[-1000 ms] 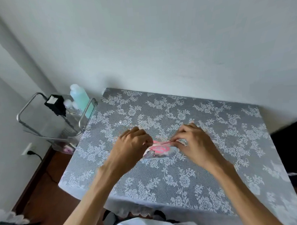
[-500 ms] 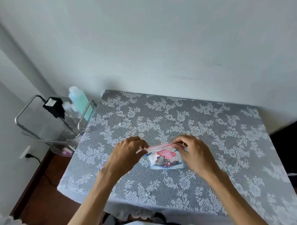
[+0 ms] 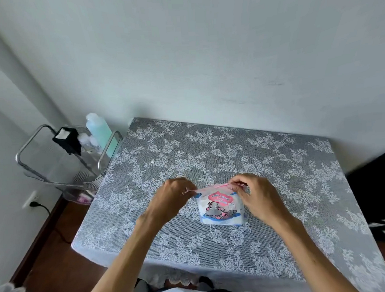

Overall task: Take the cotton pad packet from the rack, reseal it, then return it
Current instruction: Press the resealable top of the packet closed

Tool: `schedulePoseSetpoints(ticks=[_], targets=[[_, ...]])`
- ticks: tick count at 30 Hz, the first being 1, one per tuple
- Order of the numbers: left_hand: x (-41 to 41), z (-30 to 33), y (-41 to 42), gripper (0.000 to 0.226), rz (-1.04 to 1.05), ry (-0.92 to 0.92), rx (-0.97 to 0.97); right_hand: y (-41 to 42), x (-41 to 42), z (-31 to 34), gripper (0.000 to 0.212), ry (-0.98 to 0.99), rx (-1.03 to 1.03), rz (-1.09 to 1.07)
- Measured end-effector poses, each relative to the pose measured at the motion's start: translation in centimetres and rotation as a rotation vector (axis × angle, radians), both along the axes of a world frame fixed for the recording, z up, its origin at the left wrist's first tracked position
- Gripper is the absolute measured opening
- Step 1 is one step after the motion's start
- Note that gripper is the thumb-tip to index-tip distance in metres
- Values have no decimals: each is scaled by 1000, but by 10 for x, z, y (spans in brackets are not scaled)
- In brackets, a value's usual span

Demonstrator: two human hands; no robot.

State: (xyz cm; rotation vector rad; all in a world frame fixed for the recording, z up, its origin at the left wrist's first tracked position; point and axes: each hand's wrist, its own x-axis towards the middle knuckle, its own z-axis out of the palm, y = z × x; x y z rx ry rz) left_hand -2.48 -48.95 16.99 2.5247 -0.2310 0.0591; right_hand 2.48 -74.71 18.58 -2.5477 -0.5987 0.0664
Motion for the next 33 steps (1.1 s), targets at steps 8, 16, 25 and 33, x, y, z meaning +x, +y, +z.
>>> schedulePoseSetpoints(ticks=[8,16,25,33], targets=[[1,26,13,14,-121,-194,210,-8,-2,-10,18,79,52,104],[-2,30,24,20,-134,-48,179,-13,-4,-6,20,107,70,68],[-7,41,17,21,-106,-115,212,9,-11,1,58,148,-16,135],[-9,51,25,17,-65,-136,178,3,-7,-15,22,260,101,41]])
